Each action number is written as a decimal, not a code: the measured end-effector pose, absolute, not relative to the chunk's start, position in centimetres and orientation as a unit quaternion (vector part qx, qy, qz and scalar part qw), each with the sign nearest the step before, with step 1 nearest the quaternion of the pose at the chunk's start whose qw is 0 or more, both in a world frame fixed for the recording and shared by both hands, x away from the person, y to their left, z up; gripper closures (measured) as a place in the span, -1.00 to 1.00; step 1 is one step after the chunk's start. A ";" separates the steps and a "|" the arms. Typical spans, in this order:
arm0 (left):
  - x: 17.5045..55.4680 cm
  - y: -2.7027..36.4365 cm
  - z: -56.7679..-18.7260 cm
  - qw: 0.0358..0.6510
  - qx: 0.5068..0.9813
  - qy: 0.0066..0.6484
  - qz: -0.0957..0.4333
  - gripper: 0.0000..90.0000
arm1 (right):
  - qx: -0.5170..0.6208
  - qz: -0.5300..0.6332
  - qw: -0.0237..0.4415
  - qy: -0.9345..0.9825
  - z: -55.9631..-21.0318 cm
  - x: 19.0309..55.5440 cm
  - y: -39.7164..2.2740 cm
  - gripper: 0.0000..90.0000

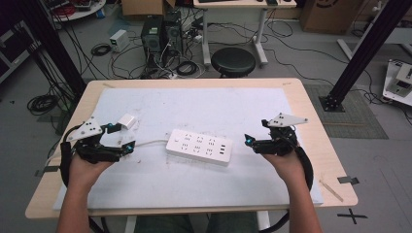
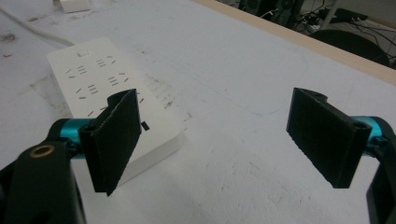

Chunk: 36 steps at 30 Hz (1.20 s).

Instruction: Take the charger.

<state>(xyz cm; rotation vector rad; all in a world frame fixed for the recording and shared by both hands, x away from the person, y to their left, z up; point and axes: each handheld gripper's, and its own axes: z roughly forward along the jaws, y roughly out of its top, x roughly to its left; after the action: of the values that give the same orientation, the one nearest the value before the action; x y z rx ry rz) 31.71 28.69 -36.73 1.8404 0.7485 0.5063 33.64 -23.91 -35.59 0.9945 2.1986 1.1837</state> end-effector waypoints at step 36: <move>44.7 31.2 -40.2 0.458 0.756 0.411 0.222 -0.67 | 0.368 0.423 0.218 0.799 -36.3 34.8 -22.9 -0.60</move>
<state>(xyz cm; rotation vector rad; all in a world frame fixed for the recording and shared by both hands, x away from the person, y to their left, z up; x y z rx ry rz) 44.66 31.23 -40.24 1.8630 1.0117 0.5462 34.79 -22.90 -36.27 1.0178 2.2120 1.1696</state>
